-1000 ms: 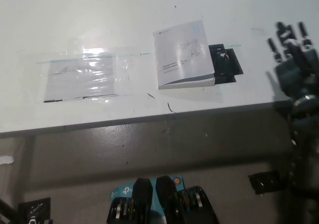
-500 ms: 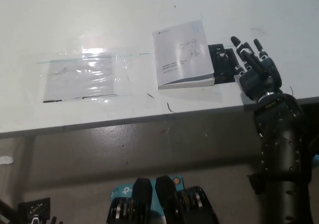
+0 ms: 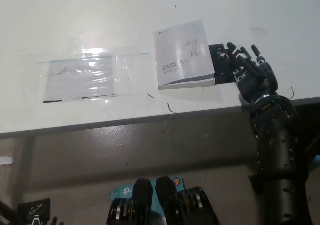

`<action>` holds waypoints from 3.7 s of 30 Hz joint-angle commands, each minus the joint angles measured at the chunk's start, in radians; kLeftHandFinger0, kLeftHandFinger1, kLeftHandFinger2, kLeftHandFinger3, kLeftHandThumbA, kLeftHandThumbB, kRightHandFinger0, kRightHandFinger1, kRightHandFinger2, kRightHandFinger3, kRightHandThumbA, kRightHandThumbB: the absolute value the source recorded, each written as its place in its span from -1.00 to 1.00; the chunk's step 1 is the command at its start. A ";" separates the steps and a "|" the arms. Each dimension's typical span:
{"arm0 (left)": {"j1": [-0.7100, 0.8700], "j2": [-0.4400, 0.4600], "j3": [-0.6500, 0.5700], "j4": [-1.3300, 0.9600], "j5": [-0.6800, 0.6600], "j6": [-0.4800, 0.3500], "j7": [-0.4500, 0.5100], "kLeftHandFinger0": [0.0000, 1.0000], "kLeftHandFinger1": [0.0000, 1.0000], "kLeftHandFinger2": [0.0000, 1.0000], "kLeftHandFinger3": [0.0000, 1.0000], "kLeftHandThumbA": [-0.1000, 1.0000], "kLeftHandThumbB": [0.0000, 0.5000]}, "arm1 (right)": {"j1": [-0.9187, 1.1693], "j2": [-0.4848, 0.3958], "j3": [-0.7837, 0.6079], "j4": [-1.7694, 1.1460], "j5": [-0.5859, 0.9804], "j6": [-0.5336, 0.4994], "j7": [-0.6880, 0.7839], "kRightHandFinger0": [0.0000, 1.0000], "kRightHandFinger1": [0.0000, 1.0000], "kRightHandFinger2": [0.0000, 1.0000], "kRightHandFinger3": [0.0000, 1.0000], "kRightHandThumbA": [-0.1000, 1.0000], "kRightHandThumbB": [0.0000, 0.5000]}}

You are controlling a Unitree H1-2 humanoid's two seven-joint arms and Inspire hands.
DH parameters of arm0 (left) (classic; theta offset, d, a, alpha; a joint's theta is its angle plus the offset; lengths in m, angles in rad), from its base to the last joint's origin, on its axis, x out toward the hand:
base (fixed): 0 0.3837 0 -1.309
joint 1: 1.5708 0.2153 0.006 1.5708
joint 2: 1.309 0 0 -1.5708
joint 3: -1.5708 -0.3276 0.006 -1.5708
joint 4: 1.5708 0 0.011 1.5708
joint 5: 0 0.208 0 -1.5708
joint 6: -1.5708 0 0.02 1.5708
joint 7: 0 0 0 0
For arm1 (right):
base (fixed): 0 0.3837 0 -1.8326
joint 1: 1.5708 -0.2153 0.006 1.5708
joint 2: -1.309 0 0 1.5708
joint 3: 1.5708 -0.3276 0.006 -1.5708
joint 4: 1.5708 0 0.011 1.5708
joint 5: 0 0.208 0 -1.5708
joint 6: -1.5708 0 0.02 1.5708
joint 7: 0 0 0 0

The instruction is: The robot uses its right hand to slide under the cover of the book kept in the middle of the desk and open it

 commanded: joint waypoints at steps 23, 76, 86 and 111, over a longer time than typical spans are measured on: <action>0.001 0.006 -0.021 -0.016 -0.011 -0.005 0.001 0.99 0.81 0.76 1.00 1.00 -0.66 | -0.105 0.036 0.021 0.112 -0.065 -0.079 0.089 0.67 0.71 0.73 1.00 1.00 -0.60; -0.007 0.022 -0.050 0.002 -0.009 0.002 0.007 1.00 0.82 0.84 1.00 1.00 -0.70 | -0.214 0.047 0.261 0.134 -0.311 -0.121 0.160 0.27 0.30 0.37 0.67 1.00 -0.42; -0.009 0.025 -0.063 -0.028 -0.001 0.023 0.026 0.95 0.78 0.79 1.00 1.00 -0.70 | -0.170 0.039 0.364 0.142 -0.402 -0.139 0.195 0.34 0.36 0.41 0.65 1.00 -0.41; -0.032 0.061 -0.095 -0.011 0.026 0.030 0.033 0.81 0.63 0.65 0.92 1.00 -0.64 | -0.271 -0.083 0.834 0.301 -0.840 -0.379 0.341 0.53 0.28 0.34 0.63 1.00 -0.33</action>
